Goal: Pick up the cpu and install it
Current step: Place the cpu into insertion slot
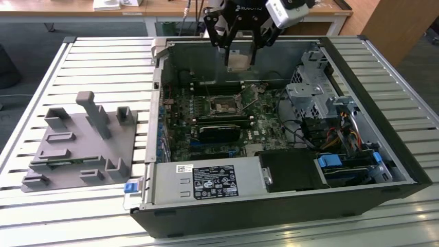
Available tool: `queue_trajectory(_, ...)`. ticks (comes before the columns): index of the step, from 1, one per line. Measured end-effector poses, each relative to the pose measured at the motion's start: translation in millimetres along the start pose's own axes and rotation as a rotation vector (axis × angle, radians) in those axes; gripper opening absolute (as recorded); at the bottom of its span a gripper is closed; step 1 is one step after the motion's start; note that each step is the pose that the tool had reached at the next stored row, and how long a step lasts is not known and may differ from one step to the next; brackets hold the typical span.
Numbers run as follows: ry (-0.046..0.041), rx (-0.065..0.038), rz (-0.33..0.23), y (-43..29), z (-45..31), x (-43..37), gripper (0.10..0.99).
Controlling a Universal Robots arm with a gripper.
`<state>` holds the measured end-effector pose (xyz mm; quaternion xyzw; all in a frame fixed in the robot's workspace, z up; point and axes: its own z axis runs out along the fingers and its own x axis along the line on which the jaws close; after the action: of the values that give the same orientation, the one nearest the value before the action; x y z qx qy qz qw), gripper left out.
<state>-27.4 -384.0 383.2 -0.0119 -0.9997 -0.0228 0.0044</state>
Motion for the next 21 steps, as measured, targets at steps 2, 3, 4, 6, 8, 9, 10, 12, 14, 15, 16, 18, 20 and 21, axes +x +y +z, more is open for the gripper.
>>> queue_trajectory(2,-0.0008,0.0,0.017,0.0,0.2,0.0,0.529)
queue_trajectory(3,-0.0012,0.0,0.025,0.0,0.3,0.0,0.529)
queue_trajectory(4,-0.0016,0.0,0.034,0.0,0.4,0.0,0.529)
queue_trajectory(6,-0.0023,0.0,0.049,0.0,0.6,0.0,0.529)
queue_trajectory(8,-0.003,0.0,0.065,-0.1,0.8,0.0,0.529)
queue_trajectory(9,-0.0033,0.0,0.073,0.0,0.8,0.0,0.529)
queue_trajectory(10,-0.0036,-0.001,0.079,-0.1,0.9,0.0,0.529)
queue_trajectory(12,-0.0042,-0.001,0.091,-0.1,1.0,0.0,0.529)
queue_trajectory(14,-0.0047,-0.001,0.103,-0.1,1.1,0.0,0.529)
queue_trajectory(15,-0.005,-0.001,0.109,-0.1,1.2,0.0,0.529)
queue_trajectory(16,-0.0052,-0.001,0.115,-0.1,1.2,0.0,0.529)
queue_trajectory(18,-0.0057,-0.001,0.126,-0.1,1.2,0.0,0.529)
queue_trajectory(20,-0.0062,-0.001,0.137,-0.1,1.3,0.0,0.529)
queue_trajectory(21,-0.0065,-0.001,0.143,-0.1,1.4,0.0,0.529)
